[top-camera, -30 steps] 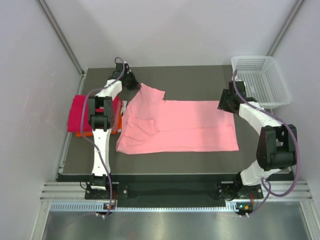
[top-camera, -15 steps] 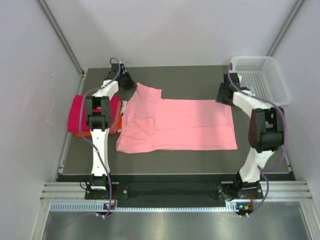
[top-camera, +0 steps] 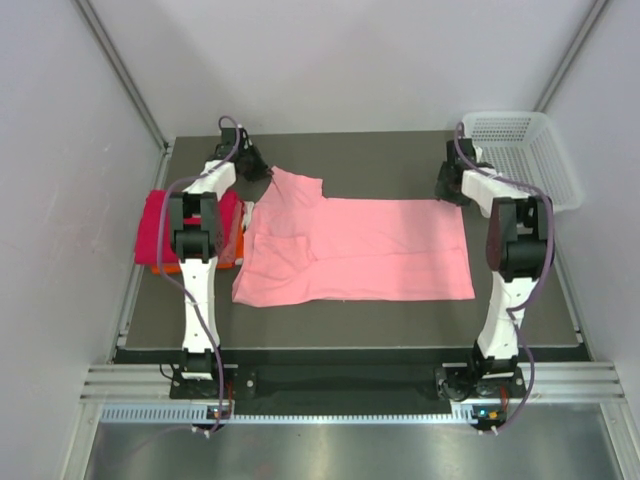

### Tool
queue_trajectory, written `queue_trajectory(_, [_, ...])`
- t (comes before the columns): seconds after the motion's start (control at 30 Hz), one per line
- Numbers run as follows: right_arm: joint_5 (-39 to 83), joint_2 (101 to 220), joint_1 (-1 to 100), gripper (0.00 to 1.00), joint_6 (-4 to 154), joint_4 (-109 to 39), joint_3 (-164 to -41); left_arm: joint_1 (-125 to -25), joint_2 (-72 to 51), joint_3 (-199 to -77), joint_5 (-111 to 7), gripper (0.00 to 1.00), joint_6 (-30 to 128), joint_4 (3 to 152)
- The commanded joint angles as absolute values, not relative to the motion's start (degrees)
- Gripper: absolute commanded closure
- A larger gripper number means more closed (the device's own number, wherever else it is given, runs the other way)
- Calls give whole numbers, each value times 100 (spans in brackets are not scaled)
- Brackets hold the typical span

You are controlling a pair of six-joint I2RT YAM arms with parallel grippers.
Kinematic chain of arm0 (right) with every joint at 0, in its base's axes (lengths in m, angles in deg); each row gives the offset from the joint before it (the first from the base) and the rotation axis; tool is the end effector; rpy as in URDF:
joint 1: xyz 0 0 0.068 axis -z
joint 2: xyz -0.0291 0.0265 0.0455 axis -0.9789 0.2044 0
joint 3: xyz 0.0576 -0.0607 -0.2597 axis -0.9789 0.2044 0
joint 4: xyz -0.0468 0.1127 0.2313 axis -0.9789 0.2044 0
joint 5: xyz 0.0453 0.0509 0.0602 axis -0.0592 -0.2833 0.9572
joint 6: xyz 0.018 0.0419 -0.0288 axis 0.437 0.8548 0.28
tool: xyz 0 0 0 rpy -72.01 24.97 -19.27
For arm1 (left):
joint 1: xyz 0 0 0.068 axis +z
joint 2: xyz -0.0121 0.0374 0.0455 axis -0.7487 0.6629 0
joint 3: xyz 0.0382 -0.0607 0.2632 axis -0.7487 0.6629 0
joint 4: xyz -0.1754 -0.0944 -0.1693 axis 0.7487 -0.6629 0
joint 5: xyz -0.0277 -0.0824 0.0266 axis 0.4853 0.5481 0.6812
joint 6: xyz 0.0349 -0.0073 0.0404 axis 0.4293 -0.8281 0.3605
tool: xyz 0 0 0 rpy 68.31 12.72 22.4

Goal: Fold and stack the t-shirts
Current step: Fold the tshirt

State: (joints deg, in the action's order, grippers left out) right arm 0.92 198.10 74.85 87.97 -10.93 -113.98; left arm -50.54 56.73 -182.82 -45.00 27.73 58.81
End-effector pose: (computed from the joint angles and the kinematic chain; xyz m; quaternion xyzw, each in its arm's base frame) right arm 0.4462 0.0177 0.1786 0.1692 0.9358 -0.0548 0.3043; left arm 0.5555 -0.0296 0.1507 -0.1876 0.8878 -0.2381 0.3463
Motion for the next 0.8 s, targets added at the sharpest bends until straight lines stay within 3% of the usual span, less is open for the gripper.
queue_trajectory(0.0, [-125,19930,7539,45,8833,-1004,-11733,-4927,5385,-18171,-4653,100,2867,5939])
queue_trajectory(0.33, [-248,20264,7530,45,8824,-917,-11926,-4936,5412,-18153,-4468,100,2805,6018])
queue_trajectory(0.5, [-239,20344,7469,50,8815,-776,-12041,-4971,5350,-18136,-4477,100,2840,6009])
queue_trajectory(0.63, [-169,20370,7442,72,8789,-741,-12085,-4997,5315,-18127,-4495,100,2857,6001])
queue_trajectory(0.67, [-160,20361,7434,85,8780,-741,-12102,-5015,5315,-18127,-4495,100,2858,6001])
queue_trajectory(0.77, [-160,20309,7442,91,8771,-749,-12111,-5050,5306,-18127,-4503,100,2875,6001])
